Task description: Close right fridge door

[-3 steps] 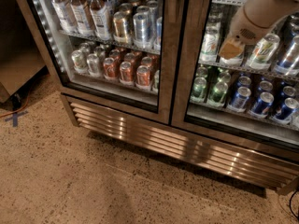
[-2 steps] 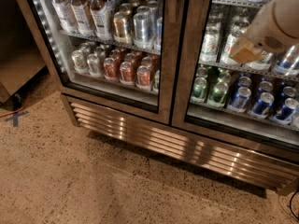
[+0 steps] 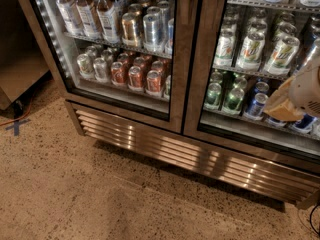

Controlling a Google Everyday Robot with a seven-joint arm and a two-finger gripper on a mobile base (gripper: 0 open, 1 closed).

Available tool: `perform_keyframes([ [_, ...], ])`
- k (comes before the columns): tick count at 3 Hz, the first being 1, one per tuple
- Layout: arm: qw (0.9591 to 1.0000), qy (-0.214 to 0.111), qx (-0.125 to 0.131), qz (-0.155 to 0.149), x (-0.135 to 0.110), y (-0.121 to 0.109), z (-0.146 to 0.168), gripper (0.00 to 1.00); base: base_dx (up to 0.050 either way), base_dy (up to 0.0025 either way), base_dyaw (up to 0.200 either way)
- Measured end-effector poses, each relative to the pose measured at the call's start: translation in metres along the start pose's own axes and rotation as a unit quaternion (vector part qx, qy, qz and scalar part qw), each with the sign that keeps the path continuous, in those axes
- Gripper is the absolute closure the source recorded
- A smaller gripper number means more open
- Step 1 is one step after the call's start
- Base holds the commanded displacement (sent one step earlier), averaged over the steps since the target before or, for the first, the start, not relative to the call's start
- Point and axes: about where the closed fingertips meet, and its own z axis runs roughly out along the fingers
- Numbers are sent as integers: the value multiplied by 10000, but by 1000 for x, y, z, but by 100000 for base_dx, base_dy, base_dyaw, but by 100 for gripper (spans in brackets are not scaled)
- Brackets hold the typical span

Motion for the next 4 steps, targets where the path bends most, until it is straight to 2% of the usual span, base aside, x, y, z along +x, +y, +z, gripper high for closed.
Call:
perform_keyframes([
  [1,10000,-3,-1,-5,-1,0,0,81,0,0,0],
  [4,10000,-3,-1,-5,-1,0,0,11,0,0,0],
])
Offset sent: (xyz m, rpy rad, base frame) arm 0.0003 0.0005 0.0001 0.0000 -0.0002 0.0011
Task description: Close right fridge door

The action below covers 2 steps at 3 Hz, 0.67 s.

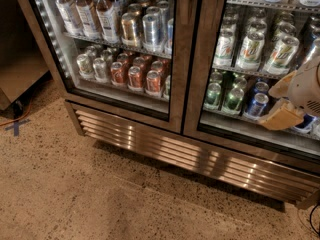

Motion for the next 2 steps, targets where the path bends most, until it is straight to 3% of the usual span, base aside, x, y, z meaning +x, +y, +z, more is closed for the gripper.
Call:
perform_keyframes([
  [1,10000,0,0,-1,0,0,0,0,0,0,0],
  [2,10000,0,0,-1,0,0,0,0,0,0,0],
])
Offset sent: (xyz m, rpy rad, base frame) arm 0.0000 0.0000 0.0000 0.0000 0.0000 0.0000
